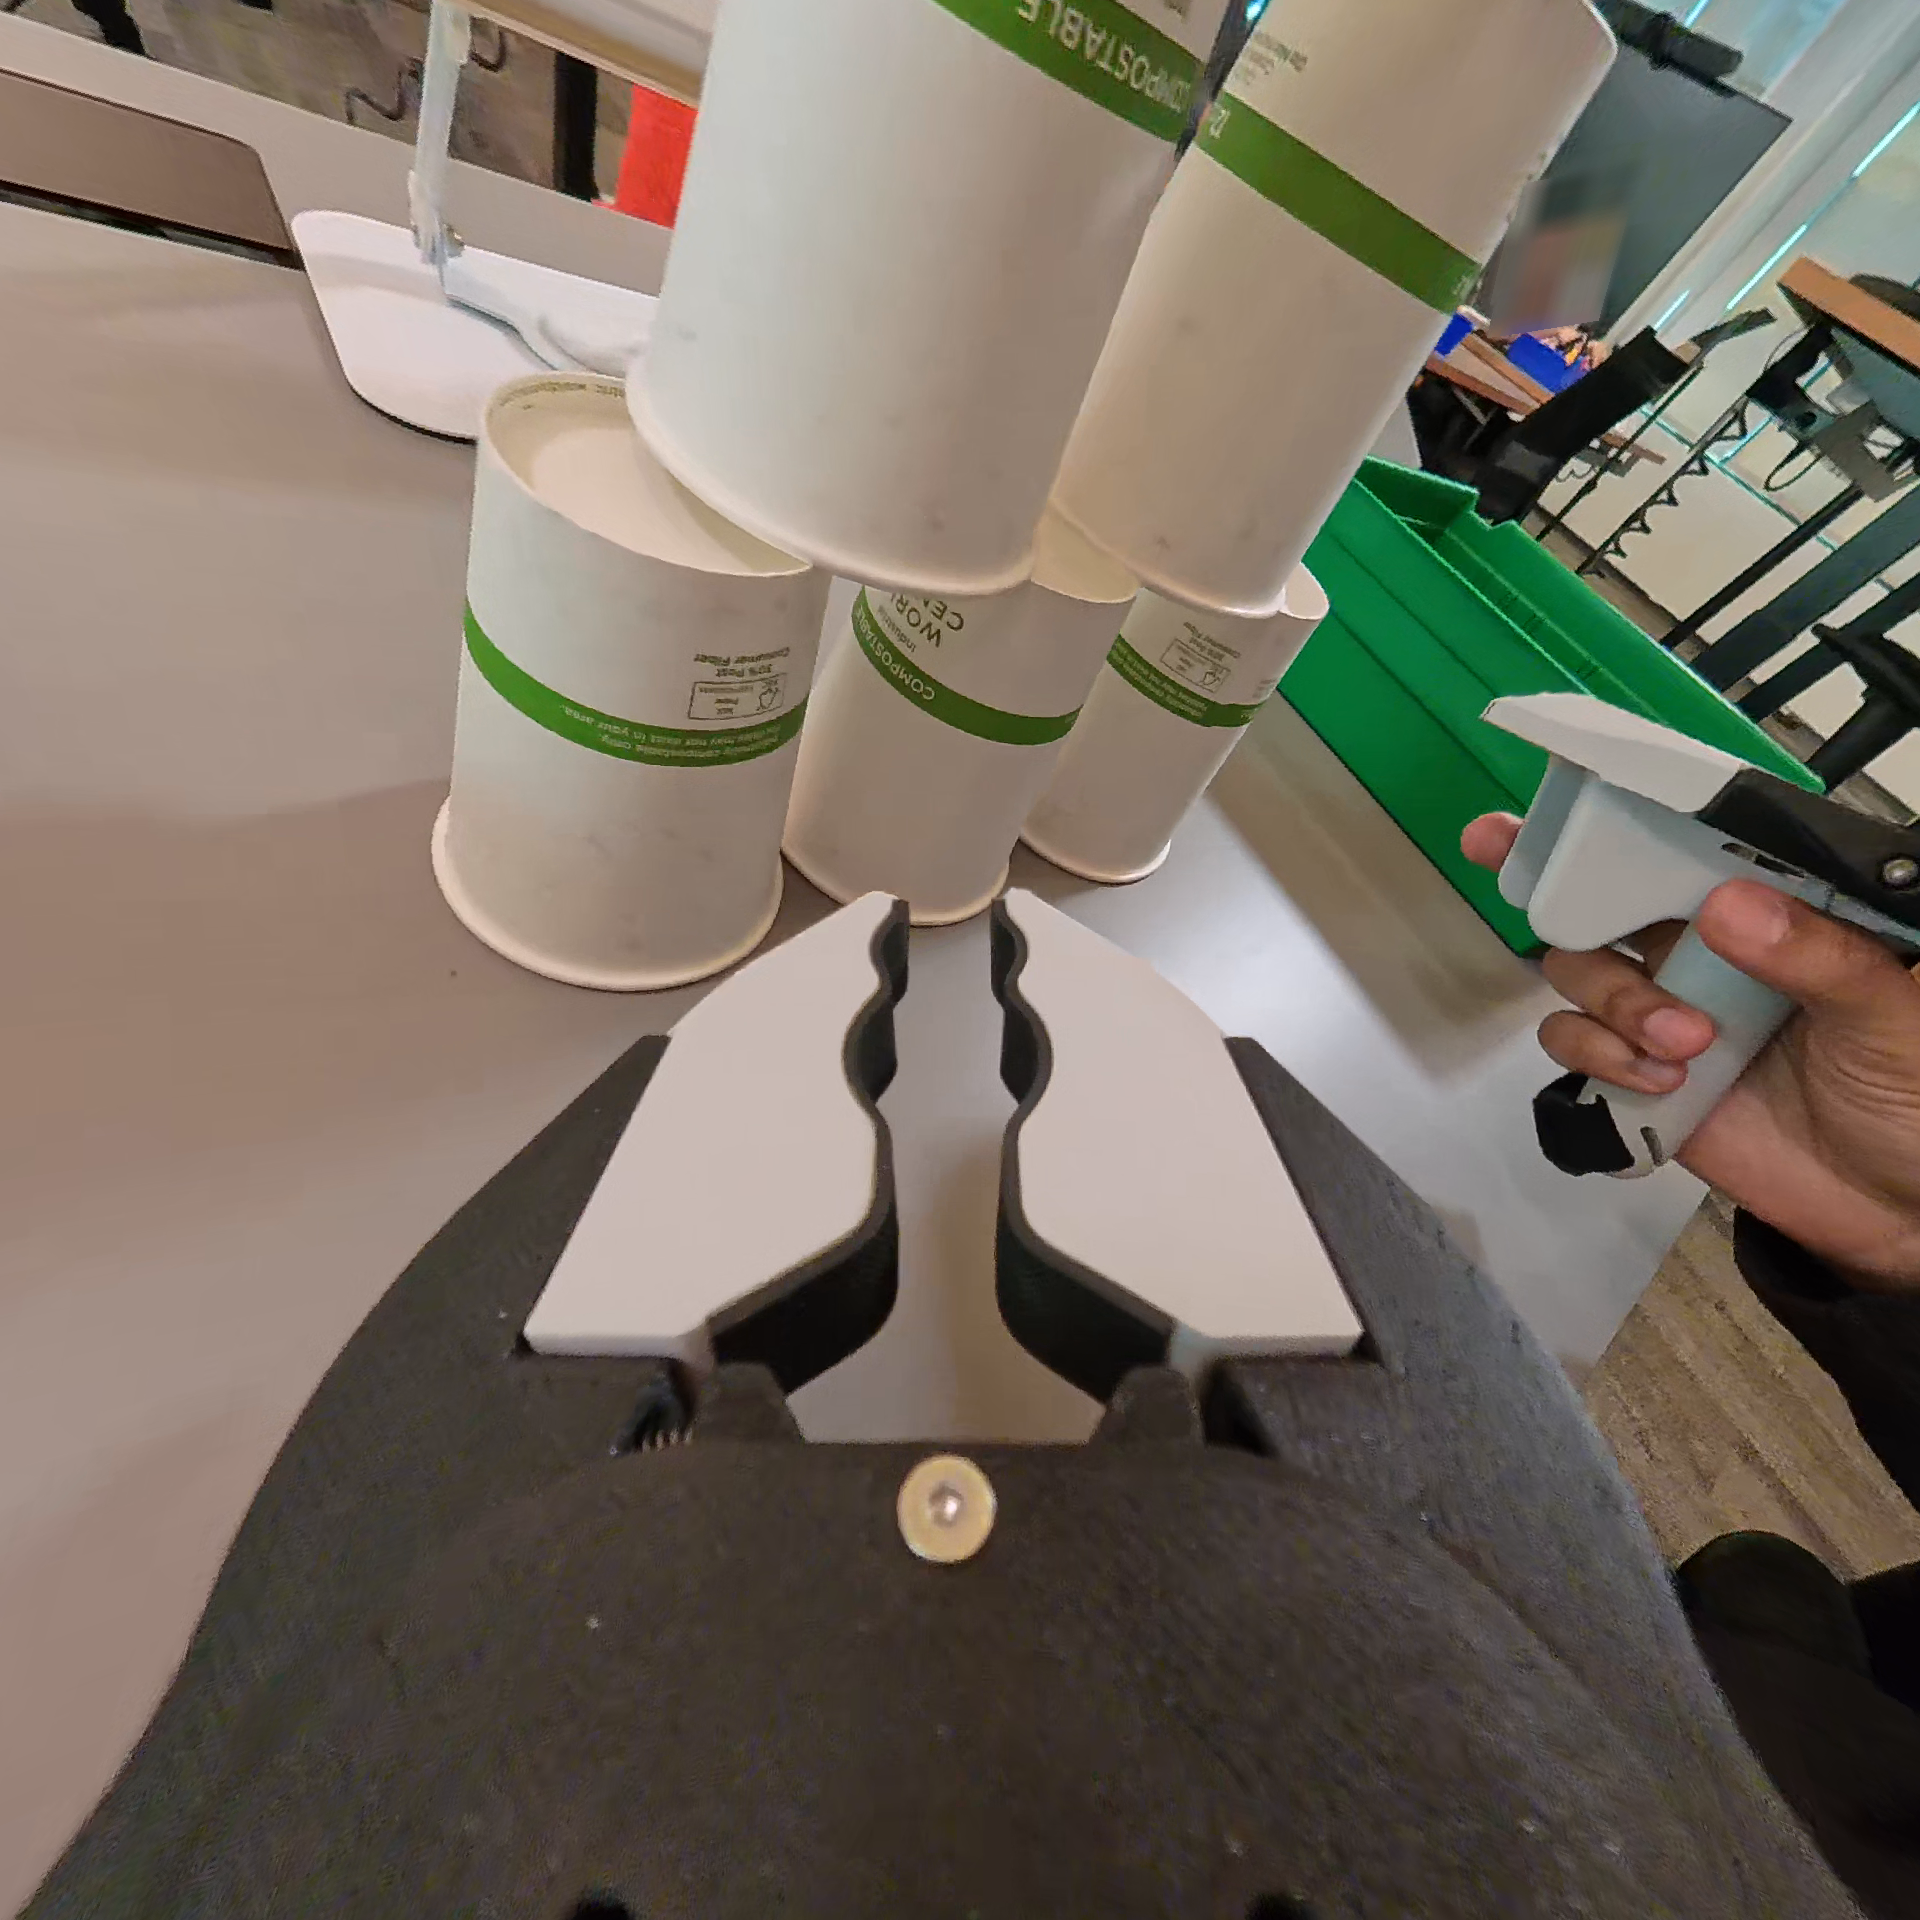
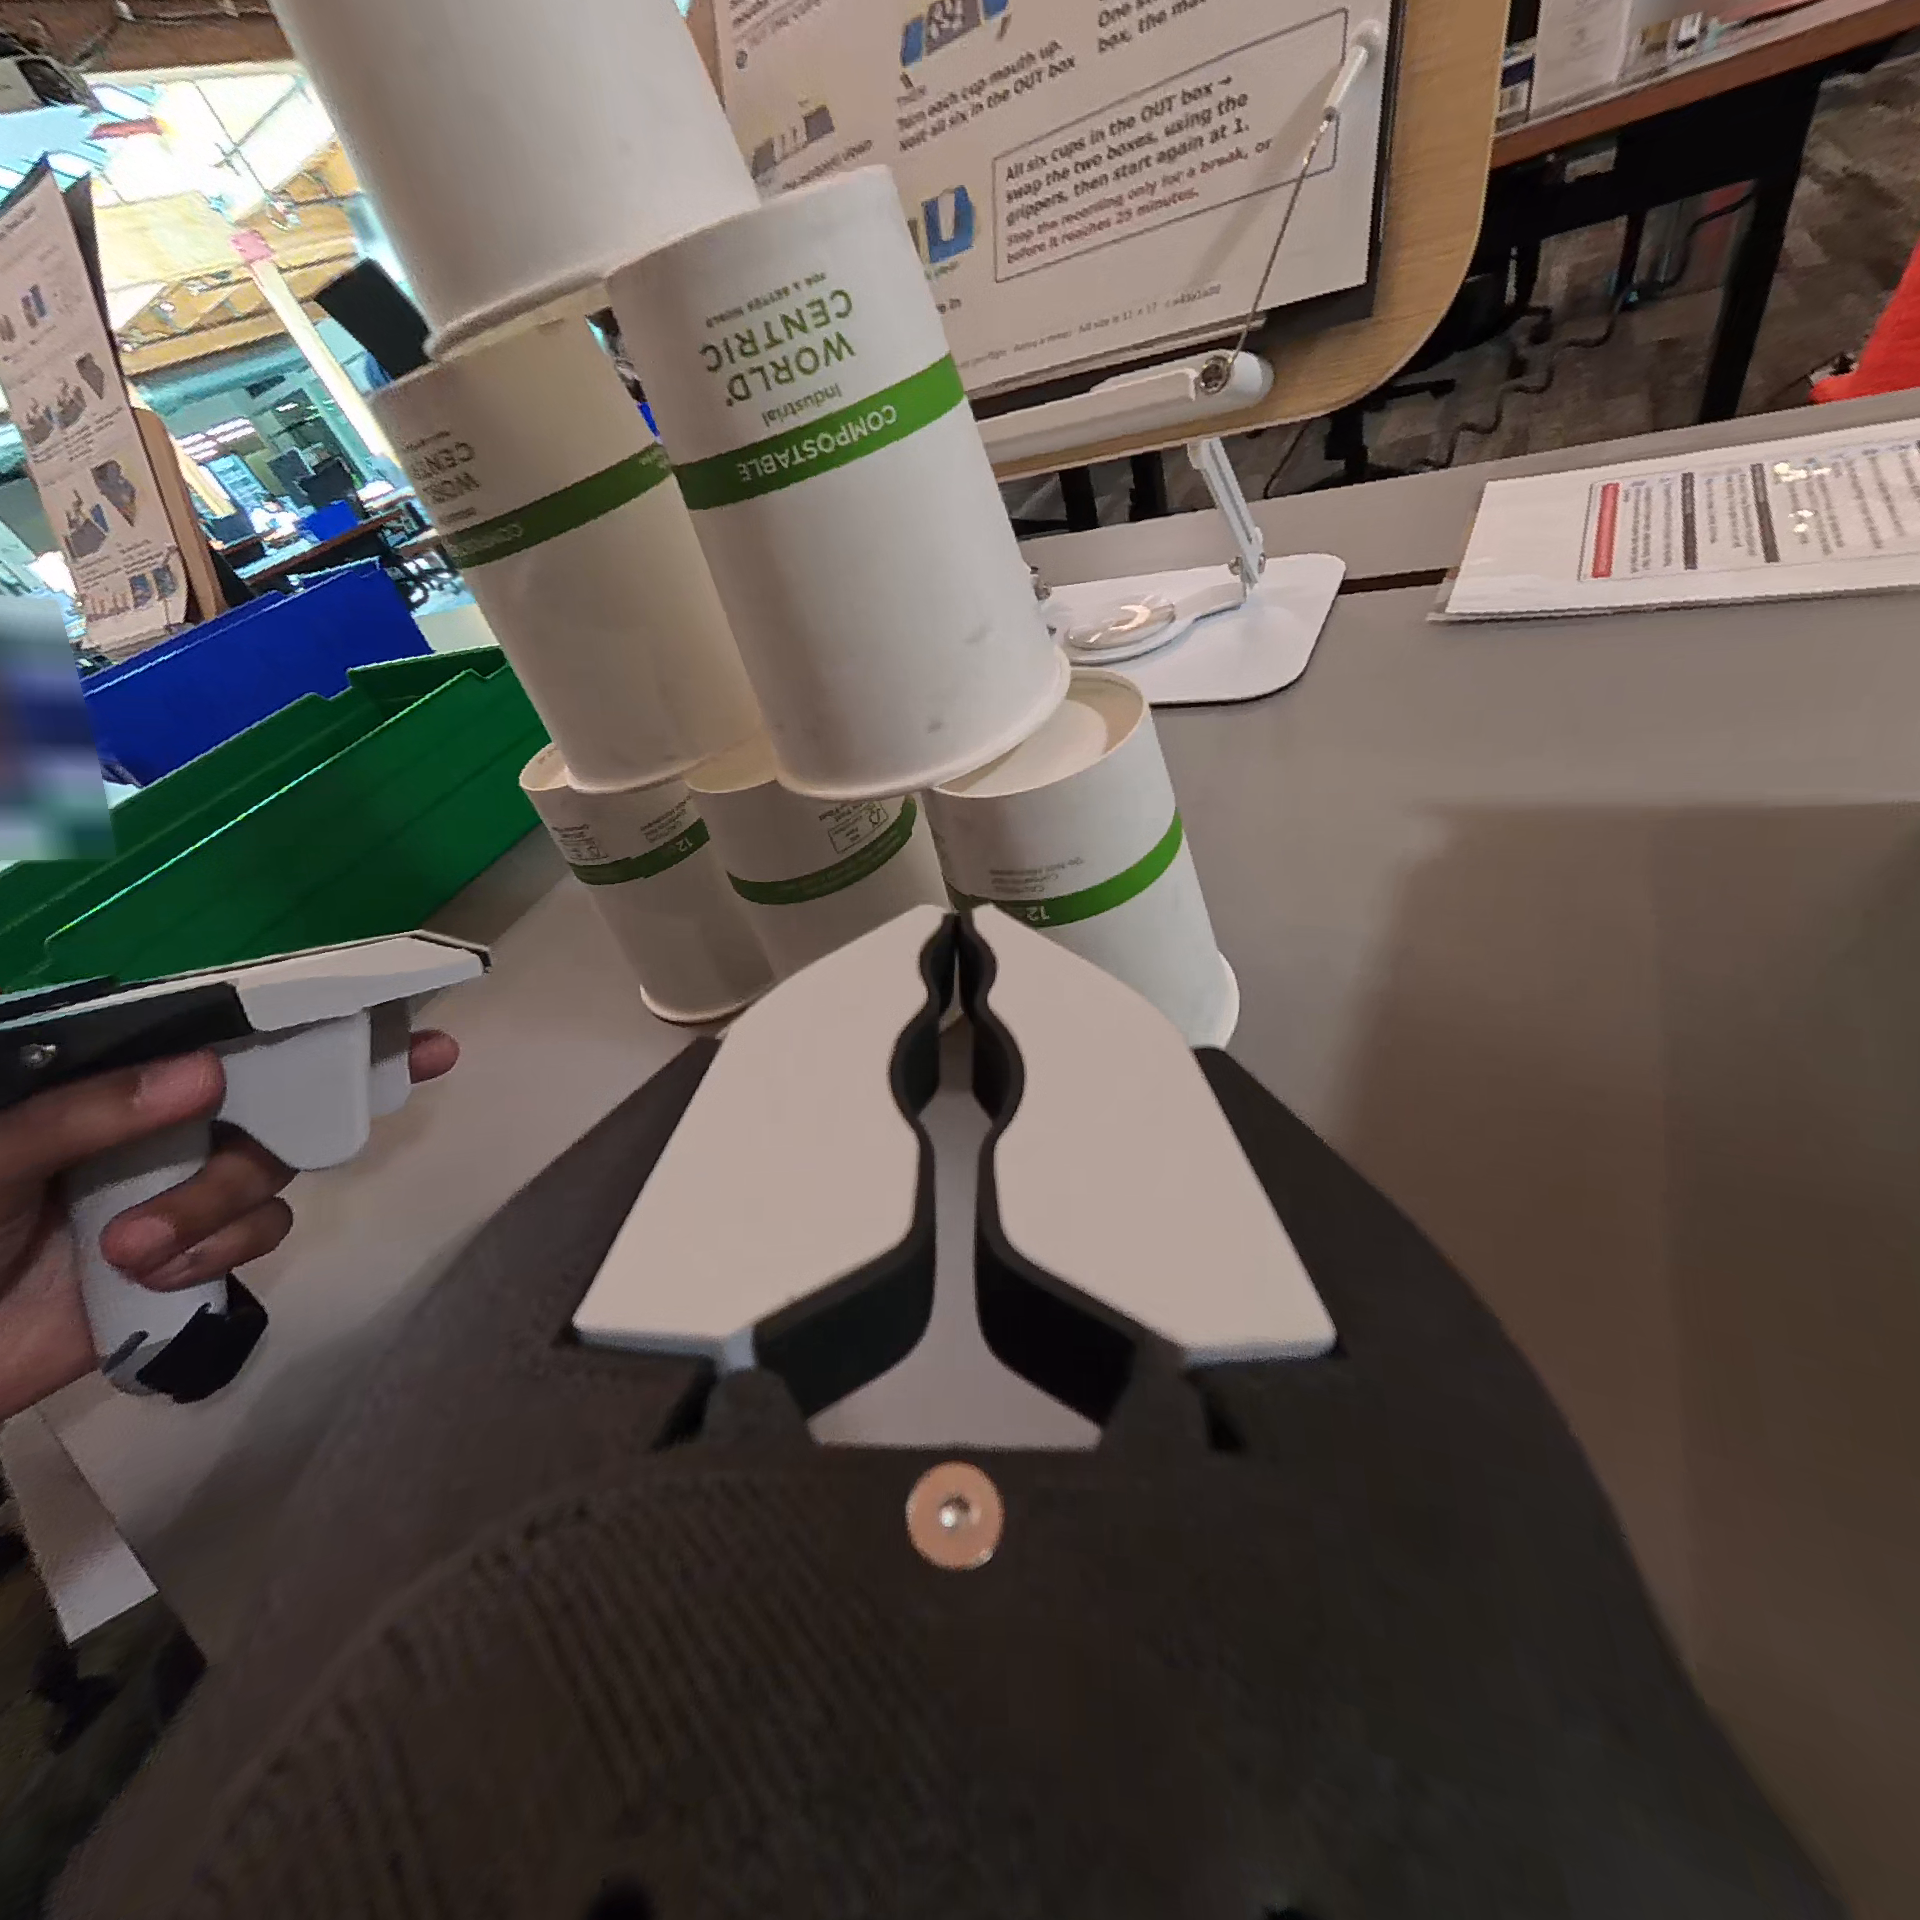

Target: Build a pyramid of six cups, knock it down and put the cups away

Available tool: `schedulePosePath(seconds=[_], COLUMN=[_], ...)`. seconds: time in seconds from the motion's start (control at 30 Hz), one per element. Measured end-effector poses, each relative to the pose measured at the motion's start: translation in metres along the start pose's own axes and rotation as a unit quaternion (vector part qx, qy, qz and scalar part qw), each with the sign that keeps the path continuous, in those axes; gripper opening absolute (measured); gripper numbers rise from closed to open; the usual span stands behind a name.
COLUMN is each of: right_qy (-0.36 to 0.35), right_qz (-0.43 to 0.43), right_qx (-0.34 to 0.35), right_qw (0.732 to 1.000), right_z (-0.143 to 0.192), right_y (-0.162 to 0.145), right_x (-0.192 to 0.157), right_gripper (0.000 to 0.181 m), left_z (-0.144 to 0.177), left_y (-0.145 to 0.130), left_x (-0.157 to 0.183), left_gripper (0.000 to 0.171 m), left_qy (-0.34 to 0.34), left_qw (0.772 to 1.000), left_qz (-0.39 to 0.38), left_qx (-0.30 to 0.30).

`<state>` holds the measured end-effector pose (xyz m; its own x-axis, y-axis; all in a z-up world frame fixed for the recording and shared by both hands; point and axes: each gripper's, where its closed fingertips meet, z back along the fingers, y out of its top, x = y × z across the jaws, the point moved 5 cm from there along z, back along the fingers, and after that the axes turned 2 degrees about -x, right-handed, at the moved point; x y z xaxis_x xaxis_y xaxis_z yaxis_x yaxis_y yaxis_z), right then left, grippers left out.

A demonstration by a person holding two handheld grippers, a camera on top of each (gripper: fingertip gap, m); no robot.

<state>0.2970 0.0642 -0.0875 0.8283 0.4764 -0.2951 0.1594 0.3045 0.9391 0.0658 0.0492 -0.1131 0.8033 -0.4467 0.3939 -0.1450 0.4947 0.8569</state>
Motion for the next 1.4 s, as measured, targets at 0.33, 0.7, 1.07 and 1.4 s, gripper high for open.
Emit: schedulePosePath(seconds=[0.33,0.7,1.07,1.4], right_qy=[-0.036,-0.031,-0.005,0.058], right_qz=[-0.025,-0.055,-0.089,-0.035], right_qx=[-0.051,-0.071,-0.098,-0.103], right_qw=[0.998,0.995,0.991,0.992], right_z=[-0.008,-0.010,-0.010,-0.008], right_y=[-0.010,-0.013,-0.016,-0.019], right_x=[0.003,0.003,0.002,-0.012], right_gripper=[0.000,0.000,0.000,0.017], left_z=[0.001,0.000,0.000,0.001], left_y=[0.000,-0.001,-0.001,-0.001], left_x=[0.000,0.001,0.000,0.003], left_gripper=[0.001,0.001,0.001,0.001], left_qy=[-0.002,-0.008,-0.004,-0.014], left_qw=[1.000,1.000,1.000,1.000], left_qz=[0.000,0.001,-0.002,-0.010], left_qx=[0.000,-0.003,-0.005,0.000])
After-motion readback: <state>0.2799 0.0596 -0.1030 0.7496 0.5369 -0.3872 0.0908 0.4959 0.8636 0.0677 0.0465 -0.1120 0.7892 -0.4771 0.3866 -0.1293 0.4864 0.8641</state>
